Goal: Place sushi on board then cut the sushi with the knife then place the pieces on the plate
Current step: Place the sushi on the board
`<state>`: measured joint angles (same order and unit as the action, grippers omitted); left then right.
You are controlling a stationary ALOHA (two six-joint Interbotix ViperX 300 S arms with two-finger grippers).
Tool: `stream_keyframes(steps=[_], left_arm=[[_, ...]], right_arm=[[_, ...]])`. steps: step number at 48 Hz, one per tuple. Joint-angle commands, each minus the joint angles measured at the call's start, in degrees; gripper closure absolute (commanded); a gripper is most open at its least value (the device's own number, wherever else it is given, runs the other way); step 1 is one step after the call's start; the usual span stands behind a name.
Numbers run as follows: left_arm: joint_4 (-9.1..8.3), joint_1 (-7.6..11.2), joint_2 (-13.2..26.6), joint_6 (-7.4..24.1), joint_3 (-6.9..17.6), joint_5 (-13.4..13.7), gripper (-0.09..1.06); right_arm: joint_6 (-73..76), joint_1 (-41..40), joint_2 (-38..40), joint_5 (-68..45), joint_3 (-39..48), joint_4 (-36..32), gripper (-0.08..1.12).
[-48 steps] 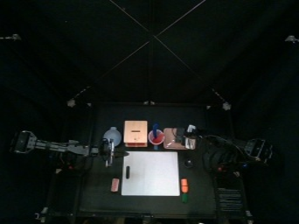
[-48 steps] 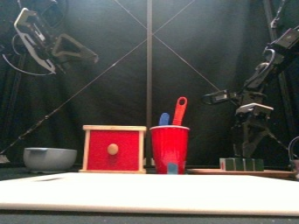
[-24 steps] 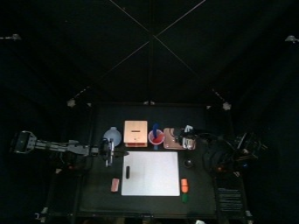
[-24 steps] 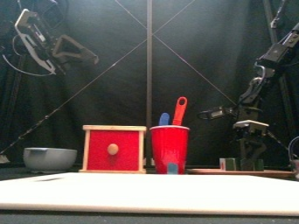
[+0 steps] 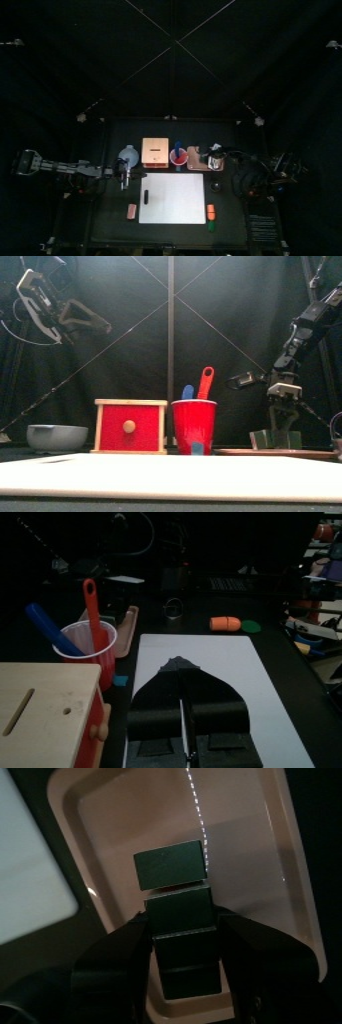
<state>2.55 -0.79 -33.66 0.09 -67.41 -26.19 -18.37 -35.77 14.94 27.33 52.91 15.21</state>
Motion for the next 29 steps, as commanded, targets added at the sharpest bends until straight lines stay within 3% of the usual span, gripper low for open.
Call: stream_keyframes(steps=[1,18,29], left_arm=[[0.09,-0.18,0.1,0.0,0.5,-0.2,0.99],[0.44,-0.18,0.1,0.0,-0.4,-0.1,0.99],[0.44,-0.18,0.1,0.1,-0.8,0.0,0.99]], right_arm=[[6.8,0.5,5.0,0.7,-1.1,-0.2,0.45],[37.8,10.4,11.3,1.4,0.1,-10.9,0.45],[64.3,21.0,11.5,1.6,-0.4,-22.5,0.45]])
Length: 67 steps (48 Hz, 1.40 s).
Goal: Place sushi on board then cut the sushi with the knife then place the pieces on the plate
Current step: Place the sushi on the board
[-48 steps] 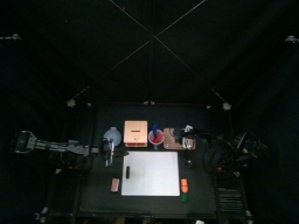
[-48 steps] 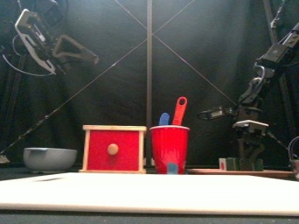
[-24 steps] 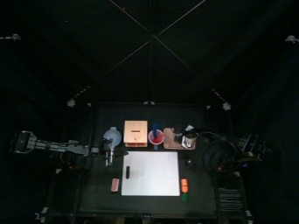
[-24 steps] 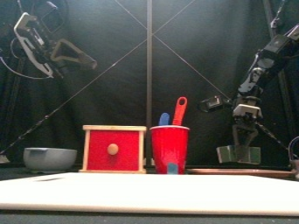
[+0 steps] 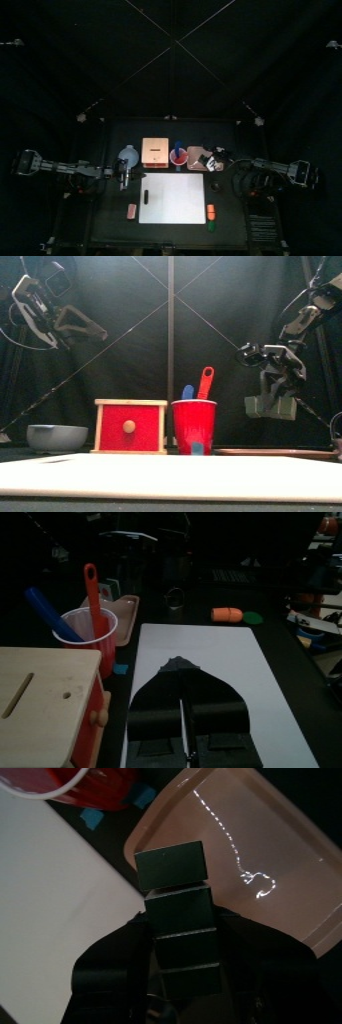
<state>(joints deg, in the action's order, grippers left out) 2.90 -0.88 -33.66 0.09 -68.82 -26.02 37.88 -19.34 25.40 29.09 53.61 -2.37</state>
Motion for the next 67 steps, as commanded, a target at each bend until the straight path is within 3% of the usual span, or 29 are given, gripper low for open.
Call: stream_keyframes(steps=[1,14,26,37,67], left_arm=[[0.09,-0.09,0.1,0.1,0.5,-0.3,0.99],[0.0,-0.09,0.1,0.3,-0.2,-0.2,0.99],[0.09,-0.09,0.1,0.3,-0.5,-0.2,0.99],[0.09,-0.09,0.1,0.2,-0.5,-0.3,0.99],[0.09,-0.09,0.1,0.2,-0.5,0.9,0.99]], right_arm=[[10.5,5.5,1.1,-0.1,-1.1,-6.1,0.45],[42.7,19.0,-1.3,4.5,-2.9,-21.2,0.45],[68.3,30.8,-9.0,11.8,-8.3,-31.5,0.45],[81.7,34.4,-18.6,14.5,-16.3,-32.3,0.45],[82.7,36.2,-41.0,30.8,-44.6,-24.8,0.45]])
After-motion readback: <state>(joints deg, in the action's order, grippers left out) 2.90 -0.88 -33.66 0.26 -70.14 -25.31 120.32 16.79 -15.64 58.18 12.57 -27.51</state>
